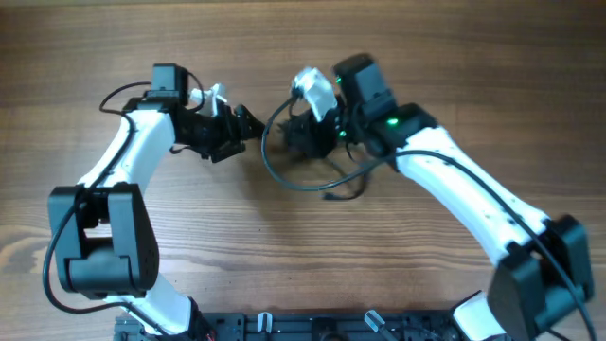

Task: Untangle cables
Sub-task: 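Grasp the cables with both grippers and lift them up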

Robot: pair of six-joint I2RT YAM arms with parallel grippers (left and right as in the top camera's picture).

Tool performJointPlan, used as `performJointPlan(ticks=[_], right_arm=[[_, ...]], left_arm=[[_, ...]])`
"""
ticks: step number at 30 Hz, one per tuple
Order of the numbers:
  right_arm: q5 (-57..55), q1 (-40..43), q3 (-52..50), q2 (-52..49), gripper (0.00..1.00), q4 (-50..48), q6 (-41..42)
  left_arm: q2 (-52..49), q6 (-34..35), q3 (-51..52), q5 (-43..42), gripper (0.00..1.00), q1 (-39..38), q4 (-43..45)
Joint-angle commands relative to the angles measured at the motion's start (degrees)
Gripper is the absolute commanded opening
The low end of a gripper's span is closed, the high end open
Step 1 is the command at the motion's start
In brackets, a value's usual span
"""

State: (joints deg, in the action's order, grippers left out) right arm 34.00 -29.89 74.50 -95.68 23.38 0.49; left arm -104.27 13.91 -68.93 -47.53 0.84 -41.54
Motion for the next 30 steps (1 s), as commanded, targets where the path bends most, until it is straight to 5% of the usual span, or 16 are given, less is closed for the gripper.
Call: performJointPlan(ticks=[1, 8, 12, 17, 30], right_arm=[[17.03, 3.32, 0.92, 0.44, 0.04, -4.22, 17.51], [23.12, 4.81, 0.92, 0.44, 0.04, -11.45, 27.21], [25.59, 4.81, 0.92, 0.42, 0.04, -14.38, 31.58], [32.63, 4.81, 0.92, 0.42, 0.04, -21.53, 37.48], [43.71, 4.81, 0.92, 0.42, 0.04, -24.96, 38.73]], left_arm=[[-0.66, -6.10, 0.48, -24.26, 0.80, 3.08, 0.87], [-0.66, -6.01, 0.48, -26.62, 0.77, 3.56, 0.85], [-0.66, -5.99, 0.48, -19.96, 0.71, 3.54, 0.81], [-0.66, -6.29, 0.48, -13.70, 0.75, 3.39, 1.07], [-0.66, -13.55, 0.48, -12.63, 0.80, 3.39, 14.88]])
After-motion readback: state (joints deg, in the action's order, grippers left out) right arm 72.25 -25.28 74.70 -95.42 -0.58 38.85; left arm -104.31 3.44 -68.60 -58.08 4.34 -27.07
